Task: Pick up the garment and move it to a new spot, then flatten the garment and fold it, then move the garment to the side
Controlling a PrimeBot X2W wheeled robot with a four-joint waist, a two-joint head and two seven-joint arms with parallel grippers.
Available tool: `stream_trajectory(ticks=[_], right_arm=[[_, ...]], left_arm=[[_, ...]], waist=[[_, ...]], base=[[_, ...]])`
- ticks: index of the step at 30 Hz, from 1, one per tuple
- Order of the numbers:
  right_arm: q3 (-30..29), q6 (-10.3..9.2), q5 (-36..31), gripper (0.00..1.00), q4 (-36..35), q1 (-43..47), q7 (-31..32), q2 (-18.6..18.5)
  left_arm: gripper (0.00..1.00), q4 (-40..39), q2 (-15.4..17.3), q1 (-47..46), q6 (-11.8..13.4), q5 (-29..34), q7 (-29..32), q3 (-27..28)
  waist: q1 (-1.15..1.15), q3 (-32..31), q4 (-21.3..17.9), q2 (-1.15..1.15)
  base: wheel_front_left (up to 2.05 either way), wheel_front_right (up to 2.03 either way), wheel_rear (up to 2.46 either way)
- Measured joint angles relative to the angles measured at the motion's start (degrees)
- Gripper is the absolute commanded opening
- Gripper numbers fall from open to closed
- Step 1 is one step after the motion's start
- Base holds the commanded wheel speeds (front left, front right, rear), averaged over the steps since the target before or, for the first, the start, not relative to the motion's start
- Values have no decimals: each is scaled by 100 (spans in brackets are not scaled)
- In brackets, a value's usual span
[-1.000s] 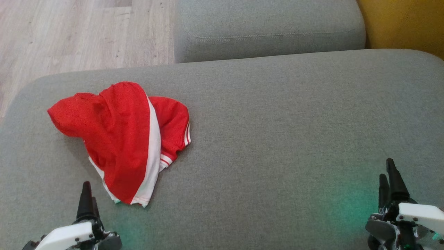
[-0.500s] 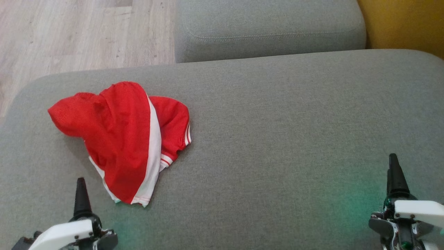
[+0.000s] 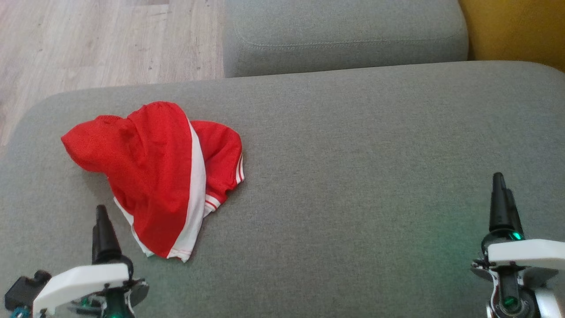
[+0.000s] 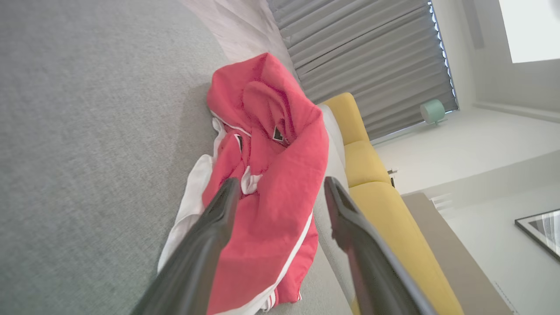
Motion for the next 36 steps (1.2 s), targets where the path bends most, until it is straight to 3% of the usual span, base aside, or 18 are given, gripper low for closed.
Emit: stream_trajectory(ticks=[21, 36], right_arm=[[386, 0, -2392, 100, -389, 2, -337, 0], [523, 0, -3668, 100, -559, 3, -565, -1]], left_arm=[[100, -502, 7, -88, 312, 2577, -339, -943], [100, -653, 141, -179, 546, 3873, -563, -1532]], waist=[[0, 80, 11, 0], [0, 110, -15, 0]], base=[[0, 0, 0], [0, 0, 0]])
